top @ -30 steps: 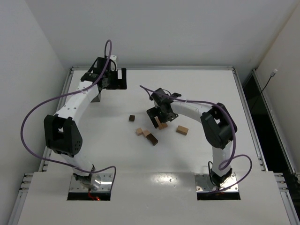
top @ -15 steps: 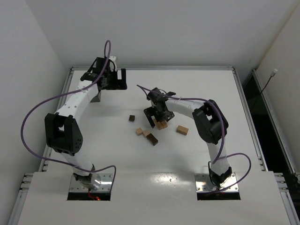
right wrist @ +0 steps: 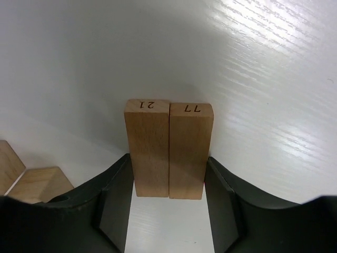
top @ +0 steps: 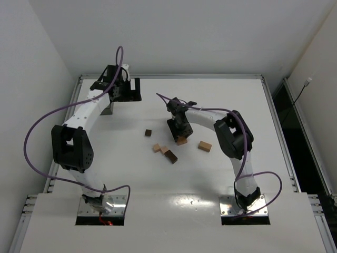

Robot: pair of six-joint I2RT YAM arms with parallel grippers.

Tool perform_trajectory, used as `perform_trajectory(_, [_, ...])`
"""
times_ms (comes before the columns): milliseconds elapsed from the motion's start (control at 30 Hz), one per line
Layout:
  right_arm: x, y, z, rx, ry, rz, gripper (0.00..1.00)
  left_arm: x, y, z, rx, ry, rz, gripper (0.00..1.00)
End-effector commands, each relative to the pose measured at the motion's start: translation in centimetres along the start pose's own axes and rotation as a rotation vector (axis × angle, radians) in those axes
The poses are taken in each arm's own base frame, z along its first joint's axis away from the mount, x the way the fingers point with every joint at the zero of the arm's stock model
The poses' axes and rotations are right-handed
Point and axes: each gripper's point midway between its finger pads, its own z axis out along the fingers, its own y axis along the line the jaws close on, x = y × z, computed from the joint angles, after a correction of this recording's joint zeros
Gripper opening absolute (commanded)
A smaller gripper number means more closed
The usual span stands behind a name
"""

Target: Build the wood block tower

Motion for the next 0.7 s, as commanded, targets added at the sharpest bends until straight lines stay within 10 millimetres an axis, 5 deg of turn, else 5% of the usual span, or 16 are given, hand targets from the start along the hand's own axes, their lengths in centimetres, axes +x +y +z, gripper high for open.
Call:
perform_trajectory(0, [-0.9, 1.1, -0.1, -0.04, 0.017, 0.077, 0.12, -0.9, 0.1, 0.0, 0.011, -0.032, -0.017, 0.99])
perform_trajectory(33, [-1.2, 1.2, -0.3, -0.039, 0.02, 0.09, 0.05, -0.9, 0.1, 0.0, 0.011, -0.032, -0.017, 0.99])
perform_trajectory(267, [-4.2, 0.9, 0.1, -0.088, 0.038, 0.278, 0.0, -0.6, 0.4, 1.2, -0.003, -0.011, -0.019, 0.99])
perform_trajectory(667, [-2.6, -0.3, 1.6, 0.006, 0.081, 0.385, 0.0, 0.7, 0.9, 2.6, -0.02, 0.029, -0.041, 0.99])
